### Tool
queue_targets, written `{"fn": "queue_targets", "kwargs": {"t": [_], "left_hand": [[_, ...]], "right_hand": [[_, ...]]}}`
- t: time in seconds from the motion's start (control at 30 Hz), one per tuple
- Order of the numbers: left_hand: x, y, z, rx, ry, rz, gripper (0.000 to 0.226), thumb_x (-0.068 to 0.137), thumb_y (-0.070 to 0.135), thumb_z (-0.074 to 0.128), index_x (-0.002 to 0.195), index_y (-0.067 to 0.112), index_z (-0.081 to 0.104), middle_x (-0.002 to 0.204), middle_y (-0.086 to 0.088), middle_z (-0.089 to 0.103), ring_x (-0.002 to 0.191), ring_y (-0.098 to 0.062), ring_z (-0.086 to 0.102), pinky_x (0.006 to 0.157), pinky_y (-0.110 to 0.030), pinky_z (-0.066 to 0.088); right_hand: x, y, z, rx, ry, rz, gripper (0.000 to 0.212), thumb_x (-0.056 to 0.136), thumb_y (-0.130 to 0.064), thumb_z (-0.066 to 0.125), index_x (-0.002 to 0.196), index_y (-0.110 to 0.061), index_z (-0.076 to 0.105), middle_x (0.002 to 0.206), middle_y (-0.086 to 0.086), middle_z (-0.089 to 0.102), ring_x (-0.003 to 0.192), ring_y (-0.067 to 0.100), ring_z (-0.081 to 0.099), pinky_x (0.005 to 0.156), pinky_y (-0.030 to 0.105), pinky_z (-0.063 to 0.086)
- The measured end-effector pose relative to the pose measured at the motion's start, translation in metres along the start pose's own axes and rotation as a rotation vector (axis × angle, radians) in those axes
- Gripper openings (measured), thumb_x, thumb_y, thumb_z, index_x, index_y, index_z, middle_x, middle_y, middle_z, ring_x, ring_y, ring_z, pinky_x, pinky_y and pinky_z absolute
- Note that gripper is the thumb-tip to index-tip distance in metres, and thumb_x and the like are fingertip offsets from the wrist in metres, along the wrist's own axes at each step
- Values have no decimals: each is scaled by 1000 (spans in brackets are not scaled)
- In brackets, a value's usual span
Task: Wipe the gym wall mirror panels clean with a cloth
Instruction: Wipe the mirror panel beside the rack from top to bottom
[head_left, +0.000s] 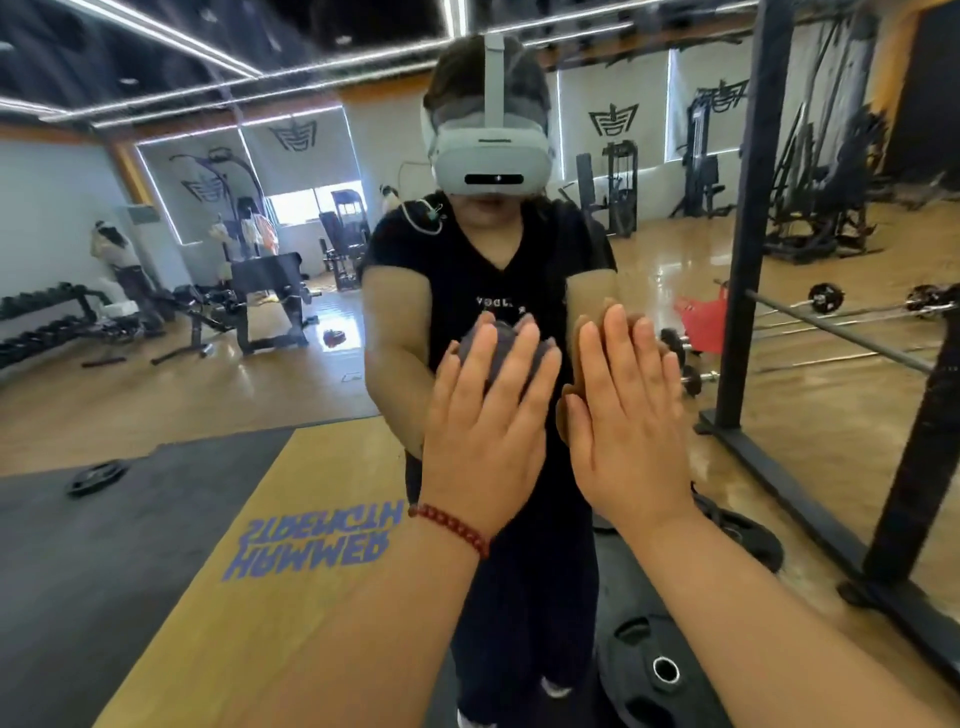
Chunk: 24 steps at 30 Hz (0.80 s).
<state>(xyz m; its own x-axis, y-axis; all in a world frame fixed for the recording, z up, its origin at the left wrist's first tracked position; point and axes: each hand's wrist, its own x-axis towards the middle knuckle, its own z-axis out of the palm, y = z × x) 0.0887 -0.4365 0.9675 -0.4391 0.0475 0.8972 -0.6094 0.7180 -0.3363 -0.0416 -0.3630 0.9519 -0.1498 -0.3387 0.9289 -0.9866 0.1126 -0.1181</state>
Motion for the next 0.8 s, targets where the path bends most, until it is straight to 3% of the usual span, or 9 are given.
{"fn": "queue_targets", "kwargs": {"t": [0.1,0.17,0.3,0.37,0.47,0.57,0.73,0.8], "left_hand": [[-27,-1,-3,22,-78,36,56,94,20,59,148,18,42,158,-8,33,147,-31,24,118,-49,25],[-4,-18,-14,6,-9,-88,51,94,17,58,144,12,48,154,-16,39,144,-38,26,117,-51,26],[43,-43,-21,1,194,-359,49,94,14,51,142,5,50,152,-21,38,142,-43,23,120,-48,14],[30,-26,-9,8,166,-246,49,94,14,50,143,7,50,152,-18,37,143,-43,25,120,-51,15],[-33,10,12,26,-23,-10,54,95,21,52,148,18,40,157,-5,32,149,-31,15,122,-46,10],[-81,20,9,59,-177,63,67,91,23,60,151,24,30,158,-1,25,153,-24,3,123,-43,8],[-26,-4,-8,7,-32,-273,55,97,21,50,149,16,34,158,-8,24,149,-35,15,122,-47,11],[-15,-5,-4,-2,3,-309,55,95,19,49,148,13,36,158,-11,27,148,-38,16,122,-48,10]], "right_hand": [[-2,2,0,-2,-7,-11,62,102,-29,34,157,-13,8,163,1,4,152,16,-7,124,36,-4],[-3,1,0,3,-8,-7,64,102,-28,35,157,-13,7,164,0,2,153,16,-6,124,37,-4],[-6,-6,1,30,-9,49,65,101,-29,36,157,-14,6,163,0,-1,152,16,-7,124,38,-5],[-12,-7,2,39,-2,58,65,101,-31,37,157,-15,7,163,1,-1,153,17,-6,124,38,-5],[-27,2,5,0,-34,23,68,101,-34,38,158,-22,4,164,1,-4,153,18,-7,123,38,-5],[-43,9,6,-11,-92,18,69,101,-36,38,158,-25,1,165,-2,-12,152,19,-10,123,39,-7],[-55,1,12,59,-68,85,70,100,-33,41,159,-26,3,165,-1,-9,153,22,-9,123,42,-6],[-61,-6,17,80,-56,115,70,99,-33,40,159,-25,4,165,0,-10,153,24,-9,123,44,-6]]}}
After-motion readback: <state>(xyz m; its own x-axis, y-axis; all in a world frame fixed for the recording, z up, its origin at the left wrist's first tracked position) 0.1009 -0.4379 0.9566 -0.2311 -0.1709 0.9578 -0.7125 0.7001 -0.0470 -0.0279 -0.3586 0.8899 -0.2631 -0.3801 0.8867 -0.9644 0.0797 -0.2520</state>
